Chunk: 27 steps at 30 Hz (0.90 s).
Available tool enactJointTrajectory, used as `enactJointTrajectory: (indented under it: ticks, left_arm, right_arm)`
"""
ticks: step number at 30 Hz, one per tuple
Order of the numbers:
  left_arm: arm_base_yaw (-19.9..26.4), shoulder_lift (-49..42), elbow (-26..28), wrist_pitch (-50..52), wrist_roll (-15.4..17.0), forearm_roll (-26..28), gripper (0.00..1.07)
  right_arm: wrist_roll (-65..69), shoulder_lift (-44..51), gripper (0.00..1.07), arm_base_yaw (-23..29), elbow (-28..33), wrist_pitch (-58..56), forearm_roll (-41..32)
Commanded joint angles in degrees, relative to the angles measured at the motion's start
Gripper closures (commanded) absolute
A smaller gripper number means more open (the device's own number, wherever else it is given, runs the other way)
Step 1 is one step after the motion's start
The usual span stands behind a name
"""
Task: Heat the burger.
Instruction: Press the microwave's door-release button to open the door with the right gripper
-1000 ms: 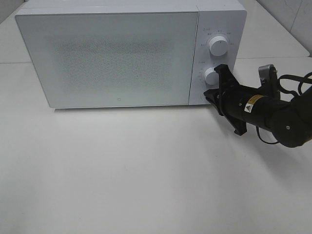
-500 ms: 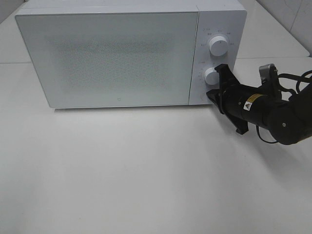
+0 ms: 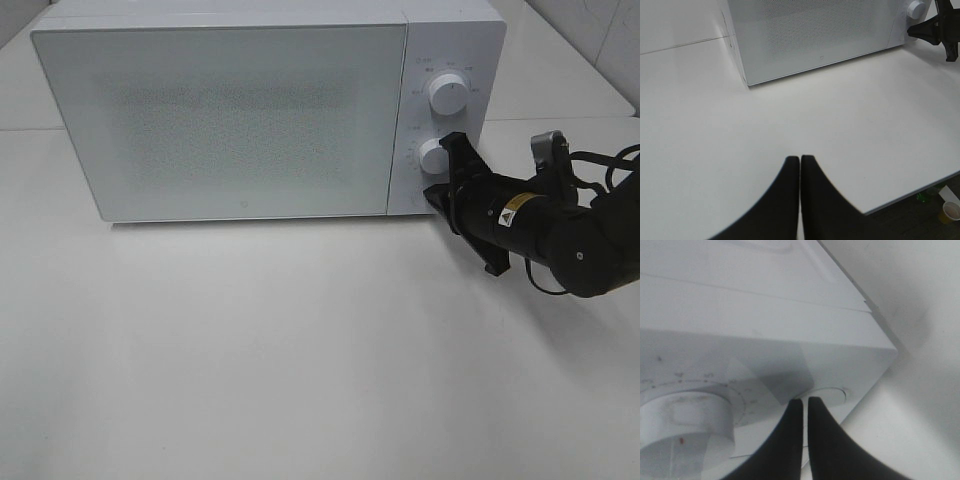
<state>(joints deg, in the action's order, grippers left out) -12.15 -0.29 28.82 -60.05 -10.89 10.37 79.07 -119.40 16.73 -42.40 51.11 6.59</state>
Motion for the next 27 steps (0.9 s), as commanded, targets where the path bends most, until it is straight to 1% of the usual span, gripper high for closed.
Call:
enactJointTrajectory:
  ticks: [1,5,8,14,19,27]
  left_arm:
    - [0.0,-1.0,-0.2,0.6,0.2,0.4,1.06]
    - [0.0,-1.0,-0.2,0.6,0.2,0.4,1.06]
    - [0.0,-1.0,-0.2,0.6,0.2,0.4,1.06]
    - [0.0,-1.0,-0.2,0.6,0.2,0.4,1.06]
    - [0.0,-1.0,-0.2,0.6,0.2,0.4,1.06]
    - [0.0,-1.0,-0.2,0.6,0.2,0.4,1.06]
  right_arm:
    - [-0.6,0.1,1.07,-0.1,-2.5,1.8,0.9]
    - [-0.5,0.1,1.07,-0.1,-4.1,-2.4,0.6]
    - [-0.7,0.1,1.07,-0.1,-4.1,-2.5,-0.5]
    - [-0.7,0.1,1.07,-0.1,-4.6,-0.6,-0.6]
    - [-0.6,0.1,1.07,-0.1,-7.6,-1.6,-0.2]
    - [-0.6,0.1,1.07,-0.1,-10.2,-4.1,-0.5]
